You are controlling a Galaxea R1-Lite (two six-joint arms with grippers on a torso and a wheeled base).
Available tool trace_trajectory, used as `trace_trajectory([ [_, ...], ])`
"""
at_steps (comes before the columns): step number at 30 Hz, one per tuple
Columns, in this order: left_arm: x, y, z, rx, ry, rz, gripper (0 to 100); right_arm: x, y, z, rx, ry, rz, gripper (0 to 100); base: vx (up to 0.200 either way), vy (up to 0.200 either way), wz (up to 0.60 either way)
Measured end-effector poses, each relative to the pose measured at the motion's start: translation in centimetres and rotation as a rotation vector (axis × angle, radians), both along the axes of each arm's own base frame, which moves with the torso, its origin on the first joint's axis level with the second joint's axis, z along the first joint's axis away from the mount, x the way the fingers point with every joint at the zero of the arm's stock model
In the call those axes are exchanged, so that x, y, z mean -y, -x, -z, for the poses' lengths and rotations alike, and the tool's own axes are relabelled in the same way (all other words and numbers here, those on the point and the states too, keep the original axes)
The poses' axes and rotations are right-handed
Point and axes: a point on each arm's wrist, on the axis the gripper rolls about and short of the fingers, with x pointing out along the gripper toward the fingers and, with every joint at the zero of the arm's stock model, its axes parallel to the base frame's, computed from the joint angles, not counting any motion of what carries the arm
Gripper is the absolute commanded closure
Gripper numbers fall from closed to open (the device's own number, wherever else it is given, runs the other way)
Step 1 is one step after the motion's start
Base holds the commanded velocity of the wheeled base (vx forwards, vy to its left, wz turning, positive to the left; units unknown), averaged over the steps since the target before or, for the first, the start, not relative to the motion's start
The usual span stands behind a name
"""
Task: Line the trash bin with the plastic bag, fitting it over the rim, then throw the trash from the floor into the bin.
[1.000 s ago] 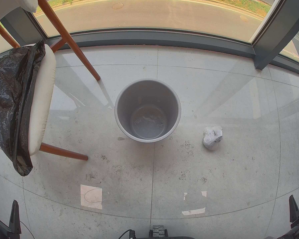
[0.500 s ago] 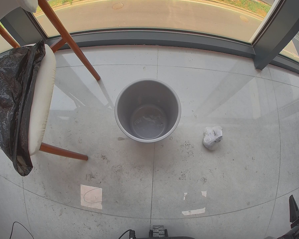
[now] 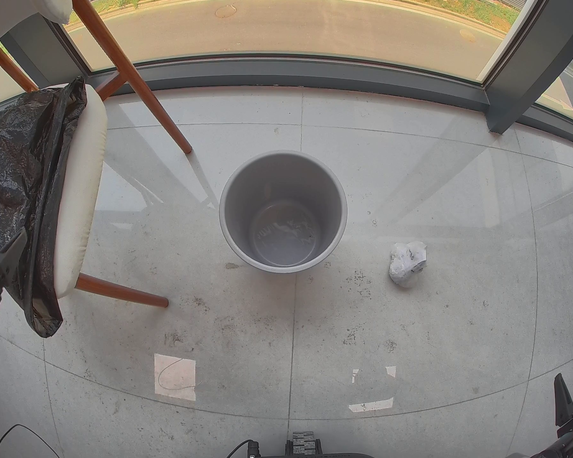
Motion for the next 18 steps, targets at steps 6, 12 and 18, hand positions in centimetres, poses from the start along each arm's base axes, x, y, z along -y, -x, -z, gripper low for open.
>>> trace_trajectory([
  [6,-0.9,-4.5,-1.3,-0.062,0.077,-0.009,0,0.0,0.0,0.0,0.0,0.0,0.0,0,0.0,0.0,0.0],
  [12,-1.9,-7.6,-1.5,-0.121,0.106,0.018,0,0.0,0.0,0.0,0.0,0.0,0.0,0,0.0,0.0,0.0],
  [18,-2.4,-9.9,-1.0,-0.151,0.112,0.013,0,0.0,0.0,0.0,0.0,0.0,0.0,0,0.0,0.0,0.0],
])
